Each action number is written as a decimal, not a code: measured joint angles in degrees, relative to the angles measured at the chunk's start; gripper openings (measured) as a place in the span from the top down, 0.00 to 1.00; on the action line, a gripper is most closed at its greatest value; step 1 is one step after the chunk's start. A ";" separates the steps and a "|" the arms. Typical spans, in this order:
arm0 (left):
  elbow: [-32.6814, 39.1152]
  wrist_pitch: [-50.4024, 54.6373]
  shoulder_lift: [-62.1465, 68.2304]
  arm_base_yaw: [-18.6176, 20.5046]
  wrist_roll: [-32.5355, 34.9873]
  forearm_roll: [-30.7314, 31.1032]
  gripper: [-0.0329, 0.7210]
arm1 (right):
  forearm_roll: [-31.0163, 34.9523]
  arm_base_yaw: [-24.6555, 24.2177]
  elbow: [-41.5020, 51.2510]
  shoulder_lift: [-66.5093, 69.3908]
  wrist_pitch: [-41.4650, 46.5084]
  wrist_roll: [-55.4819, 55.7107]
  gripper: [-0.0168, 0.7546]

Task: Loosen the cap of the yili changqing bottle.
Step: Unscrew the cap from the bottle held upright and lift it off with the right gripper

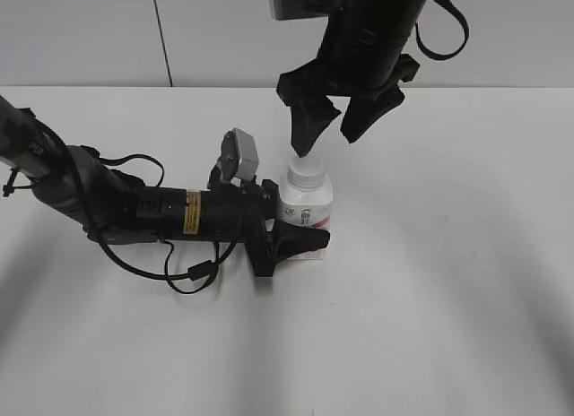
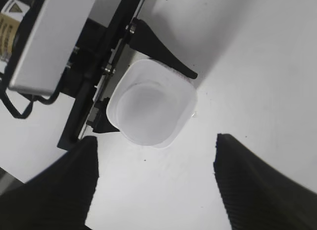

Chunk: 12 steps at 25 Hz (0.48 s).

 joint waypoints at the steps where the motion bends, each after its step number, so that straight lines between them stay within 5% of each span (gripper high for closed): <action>1: 0.00 0.00 0.00 0.00 0.00 0.00 0.40 | 0.00 0.00 0.00 0.00 0.00 2.98 0.25; 12: 0.00 0.00 0.00 0.00 -0.18 0.00 0.40 | 1.85 0.00 0.00 2.06 0.00 19.02 0.26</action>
